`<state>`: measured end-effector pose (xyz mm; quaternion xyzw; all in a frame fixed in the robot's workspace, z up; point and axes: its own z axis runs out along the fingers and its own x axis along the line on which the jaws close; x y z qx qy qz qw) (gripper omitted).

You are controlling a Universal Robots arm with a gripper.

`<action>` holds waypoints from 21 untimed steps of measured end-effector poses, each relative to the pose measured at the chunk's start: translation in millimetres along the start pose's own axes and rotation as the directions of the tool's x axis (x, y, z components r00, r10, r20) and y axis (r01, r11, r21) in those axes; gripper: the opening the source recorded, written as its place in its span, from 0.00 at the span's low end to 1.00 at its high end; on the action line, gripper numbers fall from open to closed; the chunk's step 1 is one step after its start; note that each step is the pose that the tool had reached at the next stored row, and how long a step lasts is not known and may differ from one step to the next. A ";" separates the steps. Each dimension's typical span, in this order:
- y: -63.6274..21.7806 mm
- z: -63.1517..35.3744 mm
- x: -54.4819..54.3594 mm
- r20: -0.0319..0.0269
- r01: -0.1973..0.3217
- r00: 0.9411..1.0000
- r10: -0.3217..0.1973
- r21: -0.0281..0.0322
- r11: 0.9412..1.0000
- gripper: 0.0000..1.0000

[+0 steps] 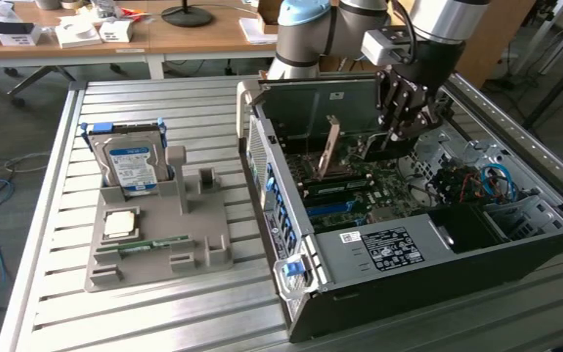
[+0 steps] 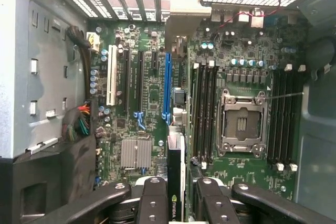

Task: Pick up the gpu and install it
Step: 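Insert the gpu into the slot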

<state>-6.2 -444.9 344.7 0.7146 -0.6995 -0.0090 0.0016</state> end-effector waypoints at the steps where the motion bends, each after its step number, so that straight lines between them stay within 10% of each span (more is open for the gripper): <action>1: 0.9 0.5 0.0 0.000 0.000 1.000 0.000 0.000 1.000 0.26; 21: 11.2 29.1 0.1 0.000 0.000 1.000 0.000 0.000 1.000 0.26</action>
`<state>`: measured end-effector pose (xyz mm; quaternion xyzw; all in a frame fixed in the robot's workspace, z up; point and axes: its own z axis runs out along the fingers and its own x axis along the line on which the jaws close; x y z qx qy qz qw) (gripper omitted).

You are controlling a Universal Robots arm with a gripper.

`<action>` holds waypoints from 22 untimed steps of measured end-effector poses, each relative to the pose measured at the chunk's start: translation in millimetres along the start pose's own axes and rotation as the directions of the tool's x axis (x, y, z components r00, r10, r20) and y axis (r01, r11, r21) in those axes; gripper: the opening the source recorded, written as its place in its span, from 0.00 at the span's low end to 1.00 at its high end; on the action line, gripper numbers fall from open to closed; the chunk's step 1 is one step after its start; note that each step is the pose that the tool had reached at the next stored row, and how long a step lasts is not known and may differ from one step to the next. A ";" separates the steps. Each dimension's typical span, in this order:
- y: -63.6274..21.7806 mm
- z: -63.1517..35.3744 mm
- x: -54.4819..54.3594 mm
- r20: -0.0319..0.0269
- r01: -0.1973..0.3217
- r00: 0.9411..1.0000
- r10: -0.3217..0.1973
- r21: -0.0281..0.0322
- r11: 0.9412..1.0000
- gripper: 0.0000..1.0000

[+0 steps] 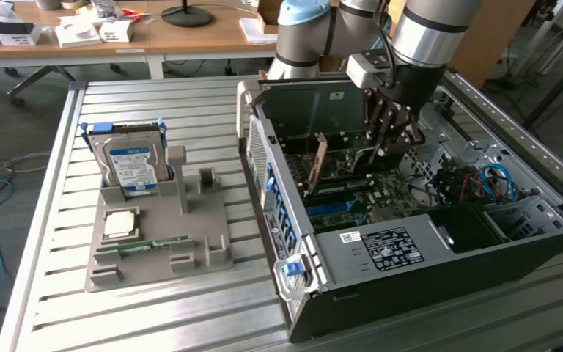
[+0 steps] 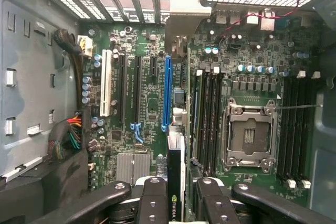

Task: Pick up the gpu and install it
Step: 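Insert the gpu into the slot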

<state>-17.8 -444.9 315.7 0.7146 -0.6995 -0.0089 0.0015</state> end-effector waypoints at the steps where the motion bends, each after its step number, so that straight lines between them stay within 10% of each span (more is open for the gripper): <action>1: 0.0 0.0 0.0 0.000 0.000 1.000 0.000 0.000 1.000 0.26; 22: 0.1 8.5 7.6 0.000 -0.037 0.999 0.037 0.000 0.999 0.26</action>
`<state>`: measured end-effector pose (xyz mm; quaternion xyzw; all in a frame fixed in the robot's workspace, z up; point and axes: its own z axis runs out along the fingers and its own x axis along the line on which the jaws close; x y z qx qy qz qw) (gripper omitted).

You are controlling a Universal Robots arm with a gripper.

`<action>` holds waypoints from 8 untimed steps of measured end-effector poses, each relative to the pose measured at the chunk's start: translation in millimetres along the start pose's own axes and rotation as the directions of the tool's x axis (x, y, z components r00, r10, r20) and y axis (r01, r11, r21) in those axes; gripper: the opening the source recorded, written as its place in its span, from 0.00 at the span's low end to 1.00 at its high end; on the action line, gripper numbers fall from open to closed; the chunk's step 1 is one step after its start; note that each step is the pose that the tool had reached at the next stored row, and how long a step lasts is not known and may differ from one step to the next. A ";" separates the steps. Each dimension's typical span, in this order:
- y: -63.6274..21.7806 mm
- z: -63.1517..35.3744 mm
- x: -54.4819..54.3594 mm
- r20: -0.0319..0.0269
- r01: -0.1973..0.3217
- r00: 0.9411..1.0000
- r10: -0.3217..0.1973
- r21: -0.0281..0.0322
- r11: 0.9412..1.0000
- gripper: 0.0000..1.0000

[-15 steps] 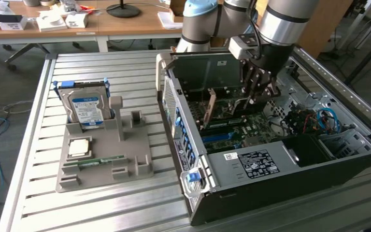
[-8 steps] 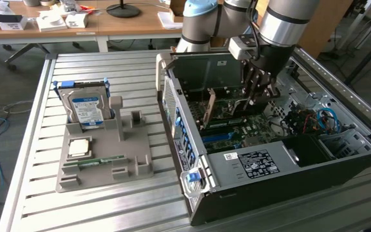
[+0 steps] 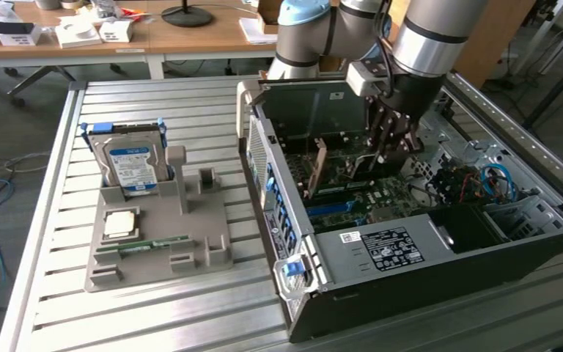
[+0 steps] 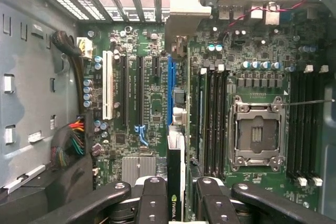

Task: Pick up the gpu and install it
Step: 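Insert the gpu into the slot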

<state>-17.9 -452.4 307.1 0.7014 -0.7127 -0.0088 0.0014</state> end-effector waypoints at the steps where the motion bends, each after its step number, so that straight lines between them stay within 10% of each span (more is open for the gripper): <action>1: 0.1 0.6 0.4 0.000 0.000 1.000 0.000 0.000 1.000 0.26; 8: 2.2 1.2 1.4 0.000 0.000 1.000 0.000 0.000 1.000 0.26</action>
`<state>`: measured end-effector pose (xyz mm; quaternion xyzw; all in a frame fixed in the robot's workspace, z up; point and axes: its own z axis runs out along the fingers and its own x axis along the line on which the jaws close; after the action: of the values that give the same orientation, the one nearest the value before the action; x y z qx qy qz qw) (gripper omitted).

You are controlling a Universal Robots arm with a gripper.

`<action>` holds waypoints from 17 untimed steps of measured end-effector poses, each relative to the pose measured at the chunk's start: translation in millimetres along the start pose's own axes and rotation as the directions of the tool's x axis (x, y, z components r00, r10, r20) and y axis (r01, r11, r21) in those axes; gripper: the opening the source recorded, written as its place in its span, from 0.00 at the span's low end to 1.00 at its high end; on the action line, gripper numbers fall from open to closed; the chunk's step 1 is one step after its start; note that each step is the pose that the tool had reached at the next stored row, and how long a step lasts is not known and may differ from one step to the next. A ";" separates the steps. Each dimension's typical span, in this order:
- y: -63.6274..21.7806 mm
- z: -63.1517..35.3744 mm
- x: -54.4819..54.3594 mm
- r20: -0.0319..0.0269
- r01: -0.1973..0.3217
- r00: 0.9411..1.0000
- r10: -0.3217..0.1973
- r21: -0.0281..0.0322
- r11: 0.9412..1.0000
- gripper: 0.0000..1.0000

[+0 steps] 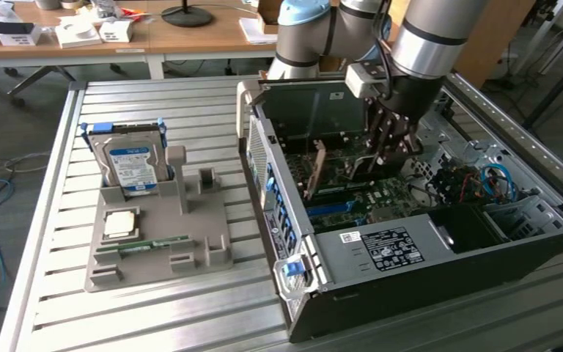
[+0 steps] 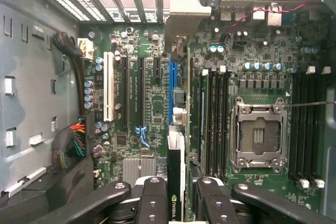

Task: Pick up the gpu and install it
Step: 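Insert the gpu into the slot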

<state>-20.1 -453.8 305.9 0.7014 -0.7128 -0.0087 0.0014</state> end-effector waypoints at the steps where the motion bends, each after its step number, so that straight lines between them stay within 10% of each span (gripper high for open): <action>1: 0.8 0.1 0.0 0.000 0.000 1.000 0.000 0.000 1.000 0.26; 17: 6.9 8.1 6.8 0.002 0.000 1.000 0.000 0.002 1.000 0.26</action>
<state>-27.3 -460.4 297.9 0.7014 -0.7128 -0.0088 0.0000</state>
